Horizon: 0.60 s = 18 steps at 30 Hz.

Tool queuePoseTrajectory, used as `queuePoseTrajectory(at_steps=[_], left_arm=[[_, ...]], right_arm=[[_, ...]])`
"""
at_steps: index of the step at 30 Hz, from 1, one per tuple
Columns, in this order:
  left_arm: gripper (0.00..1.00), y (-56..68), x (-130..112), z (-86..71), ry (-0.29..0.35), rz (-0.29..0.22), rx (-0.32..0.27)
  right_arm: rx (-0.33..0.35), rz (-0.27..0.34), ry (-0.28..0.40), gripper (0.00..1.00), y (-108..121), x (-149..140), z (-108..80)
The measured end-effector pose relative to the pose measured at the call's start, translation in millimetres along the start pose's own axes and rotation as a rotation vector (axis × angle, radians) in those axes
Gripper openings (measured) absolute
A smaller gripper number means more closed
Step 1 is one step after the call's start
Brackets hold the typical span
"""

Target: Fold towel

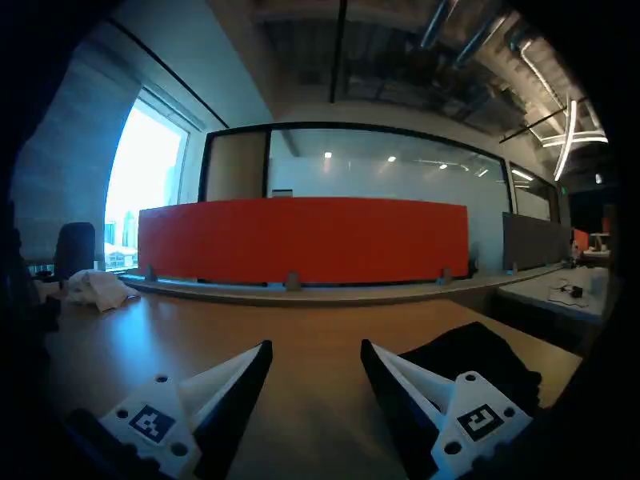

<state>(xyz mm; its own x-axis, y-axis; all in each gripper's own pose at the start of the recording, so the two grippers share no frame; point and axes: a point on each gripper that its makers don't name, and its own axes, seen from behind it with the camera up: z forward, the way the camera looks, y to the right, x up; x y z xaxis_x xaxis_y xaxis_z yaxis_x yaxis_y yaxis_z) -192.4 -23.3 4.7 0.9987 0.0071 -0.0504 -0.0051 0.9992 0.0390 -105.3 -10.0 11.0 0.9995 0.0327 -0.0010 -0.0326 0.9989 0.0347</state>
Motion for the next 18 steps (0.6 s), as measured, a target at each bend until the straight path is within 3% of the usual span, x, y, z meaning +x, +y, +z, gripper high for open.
queuePoseTrajectory(at_steps=[6,10,18], left_arm=[[0.94,0.4,-0.2,0.2,0.0,0.0,0.0],[0.94,0.8,-0.2,0.3,0.0,0.001,0.0],[0.94,1.2,-0.5,0.6,0.0,0.002,0.0]], right_arm=[[0.0,0.0,0.0,0.85,-0.5,-0.4,0.5],[0.0,0.0,0.0,0.99,-0.1,-0.8,0.8],[0.0,0.0,0.0,0.99,0.3,-0.8,0.3]])
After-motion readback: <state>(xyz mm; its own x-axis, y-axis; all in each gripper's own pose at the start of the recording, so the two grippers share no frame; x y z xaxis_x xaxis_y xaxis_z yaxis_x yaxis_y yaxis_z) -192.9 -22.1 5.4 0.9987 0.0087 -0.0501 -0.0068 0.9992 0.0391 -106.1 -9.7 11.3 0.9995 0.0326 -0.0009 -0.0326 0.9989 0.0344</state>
